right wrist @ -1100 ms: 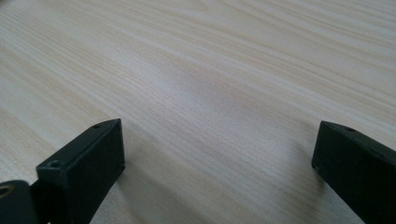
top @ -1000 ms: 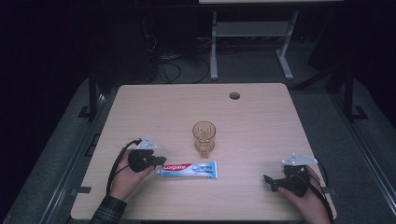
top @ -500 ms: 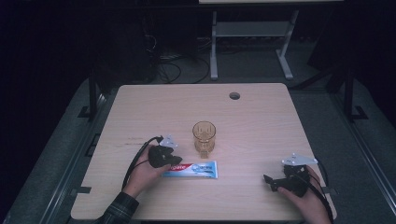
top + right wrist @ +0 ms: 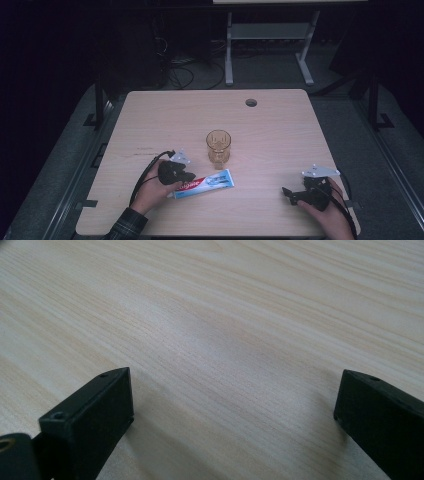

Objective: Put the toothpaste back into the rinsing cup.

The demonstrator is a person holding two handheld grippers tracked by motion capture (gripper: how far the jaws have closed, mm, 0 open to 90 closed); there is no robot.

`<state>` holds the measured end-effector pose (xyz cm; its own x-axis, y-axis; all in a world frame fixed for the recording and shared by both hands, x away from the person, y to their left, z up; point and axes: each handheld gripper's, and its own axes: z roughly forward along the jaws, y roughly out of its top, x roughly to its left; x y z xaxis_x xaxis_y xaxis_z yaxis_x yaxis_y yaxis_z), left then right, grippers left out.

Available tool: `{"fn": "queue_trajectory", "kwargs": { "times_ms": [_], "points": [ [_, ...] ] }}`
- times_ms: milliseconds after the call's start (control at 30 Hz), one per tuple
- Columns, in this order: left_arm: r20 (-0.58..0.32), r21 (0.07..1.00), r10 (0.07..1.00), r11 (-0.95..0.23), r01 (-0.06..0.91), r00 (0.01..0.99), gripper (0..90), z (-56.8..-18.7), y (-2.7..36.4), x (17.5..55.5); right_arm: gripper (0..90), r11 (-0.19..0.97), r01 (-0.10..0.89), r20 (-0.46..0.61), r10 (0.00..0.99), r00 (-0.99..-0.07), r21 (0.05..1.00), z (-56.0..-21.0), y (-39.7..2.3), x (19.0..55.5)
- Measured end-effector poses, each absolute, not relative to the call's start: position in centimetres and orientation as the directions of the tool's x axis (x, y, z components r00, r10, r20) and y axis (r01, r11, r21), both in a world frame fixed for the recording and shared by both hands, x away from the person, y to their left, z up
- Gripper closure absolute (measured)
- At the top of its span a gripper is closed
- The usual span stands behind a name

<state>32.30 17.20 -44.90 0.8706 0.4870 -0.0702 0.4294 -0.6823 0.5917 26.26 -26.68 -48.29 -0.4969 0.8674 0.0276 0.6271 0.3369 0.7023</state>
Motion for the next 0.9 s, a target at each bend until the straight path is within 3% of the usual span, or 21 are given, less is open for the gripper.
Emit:
{"fn": "queue_trajectory", "kwargs": {
  "times_ms": [900],
  "points": [
    [-0.109, 0.584, 0.411, -0.710, 0.392, 0.905, 90.0, -45.1, 14.9, 29.5, 1.8, 0.337, 0.627, 0.027, 0.867, -0.497, 0.702, -48.3, -26.7, 26.3]
  ]
}}
